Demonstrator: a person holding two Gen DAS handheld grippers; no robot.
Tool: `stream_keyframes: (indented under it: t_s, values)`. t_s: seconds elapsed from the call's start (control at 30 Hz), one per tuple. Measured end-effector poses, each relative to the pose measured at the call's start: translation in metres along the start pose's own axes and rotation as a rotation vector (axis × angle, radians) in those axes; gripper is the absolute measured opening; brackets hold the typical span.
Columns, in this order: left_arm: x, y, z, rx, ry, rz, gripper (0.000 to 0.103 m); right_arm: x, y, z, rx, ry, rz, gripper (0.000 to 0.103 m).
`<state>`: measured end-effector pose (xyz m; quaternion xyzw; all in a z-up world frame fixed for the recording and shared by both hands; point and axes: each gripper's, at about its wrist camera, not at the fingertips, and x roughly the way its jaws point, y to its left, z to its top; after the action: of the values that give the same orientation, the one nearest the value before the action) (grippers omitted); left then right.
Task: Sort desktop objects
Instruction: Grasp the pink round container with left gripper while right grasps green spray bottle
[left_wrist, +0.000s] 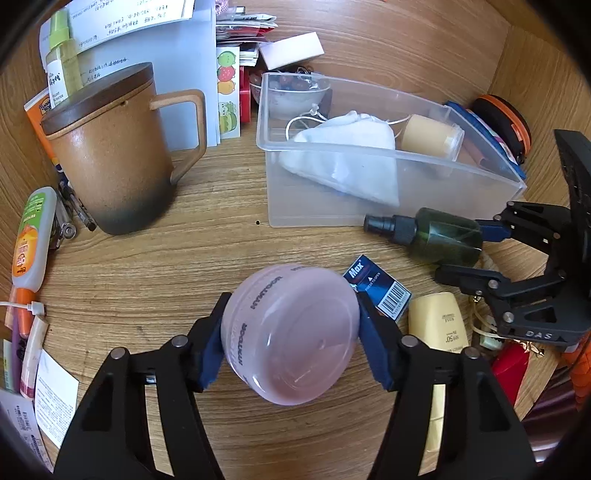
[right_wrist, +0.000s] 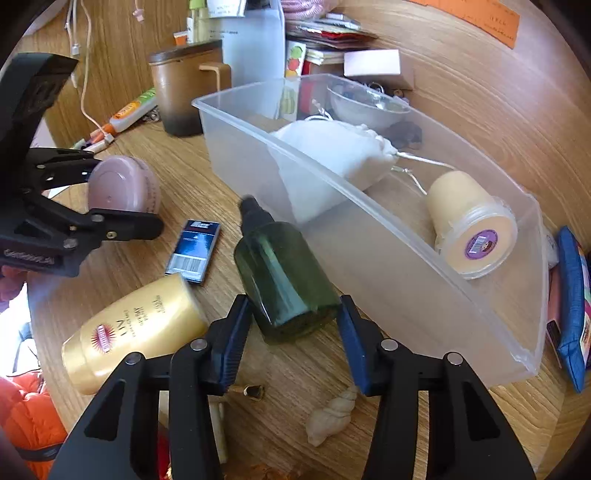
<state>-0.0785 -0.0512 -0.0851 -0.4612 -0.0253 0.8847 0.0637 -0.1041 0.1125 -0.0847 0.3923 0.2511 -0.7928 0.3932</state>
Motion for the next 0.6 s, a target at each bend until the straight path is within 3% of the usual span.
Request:
stream_keyframes:
  t_s: [0.6]
  values:
    - [-0.030, 0.008, 0.003, -0.029, -0.076, 0.004, 0.064, -0.053, 0.006, -0.006, 0.049, -0.117, -0.044, 0.038]
